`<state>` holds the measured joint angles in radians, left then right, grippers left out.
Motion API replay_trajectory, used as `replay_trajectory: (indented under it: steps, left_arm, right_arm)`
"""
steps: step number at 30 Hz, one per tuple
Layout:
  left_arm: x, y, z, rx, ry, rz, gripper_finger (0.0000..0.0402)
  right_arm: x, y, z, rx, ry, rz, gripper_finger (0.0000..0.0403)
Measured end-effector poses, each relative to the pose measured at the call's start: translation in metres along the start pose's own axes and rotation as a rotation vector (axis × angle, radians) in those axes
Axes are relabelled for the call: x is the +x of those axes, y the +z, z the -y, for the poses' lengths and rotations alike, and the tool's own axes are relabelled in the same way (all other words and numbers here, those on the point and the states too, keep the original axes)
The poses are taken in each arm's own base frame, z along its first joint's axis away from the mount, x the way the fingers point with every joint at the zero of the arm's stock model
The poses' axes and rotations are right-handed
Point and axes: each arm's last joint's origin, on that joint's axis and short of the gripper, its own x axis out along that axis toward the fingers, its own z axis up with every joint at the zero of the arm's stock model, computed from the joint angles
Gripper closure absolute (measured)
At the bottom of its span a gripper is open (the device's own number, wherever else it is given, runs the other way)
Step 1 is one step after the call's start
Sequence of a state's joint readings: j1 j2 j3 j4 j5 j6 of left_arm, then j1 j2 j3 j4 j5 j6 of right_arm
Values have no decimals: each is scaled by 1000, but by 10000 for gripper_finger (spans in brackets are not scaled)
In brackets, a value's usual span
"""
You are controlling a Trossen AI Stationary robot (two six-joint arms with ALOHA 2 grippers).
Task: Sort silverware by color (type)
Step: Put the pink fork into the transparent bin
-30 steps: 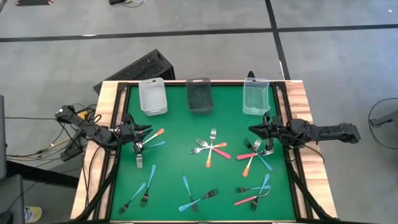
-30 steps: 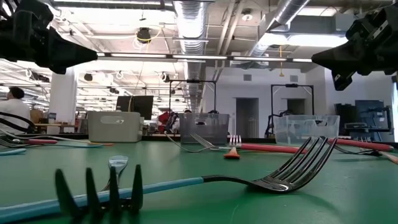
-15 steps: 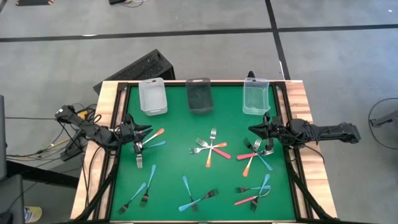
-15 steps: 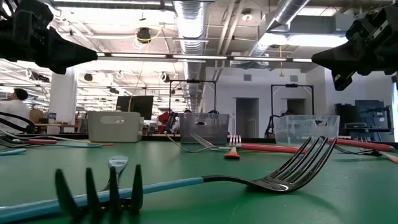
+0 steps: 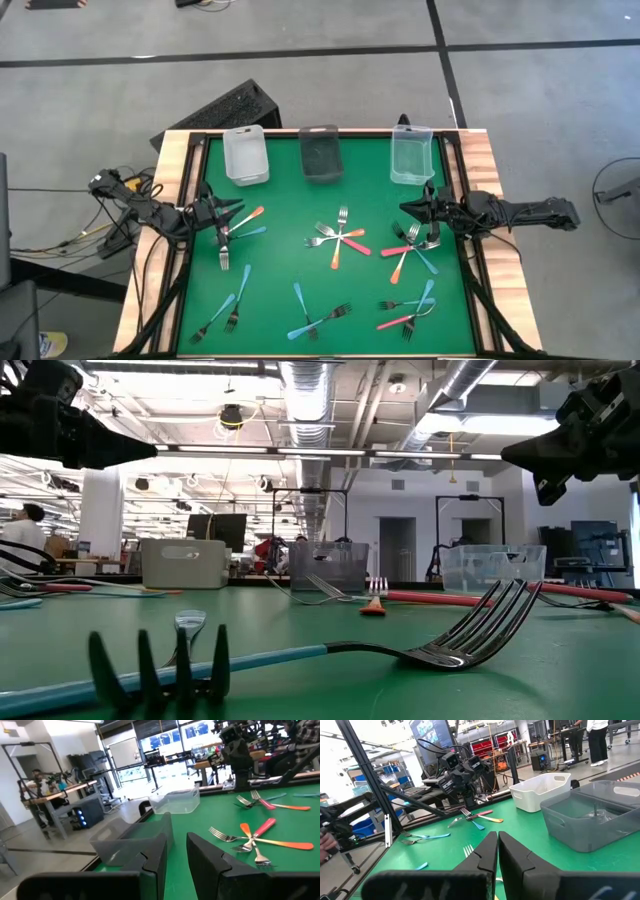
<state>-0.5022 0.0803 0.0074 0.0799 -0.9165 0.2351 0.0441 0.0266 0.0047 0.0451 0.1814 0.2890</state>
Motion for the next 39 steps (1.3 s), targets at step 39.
replay_trajectory:
  steps: [39]
  left_arm:
    - [4, 22, -9, 3, -93, 182, 338]
  right_arm:
    - [28, -15, -19, 240, -89, -258, 306]
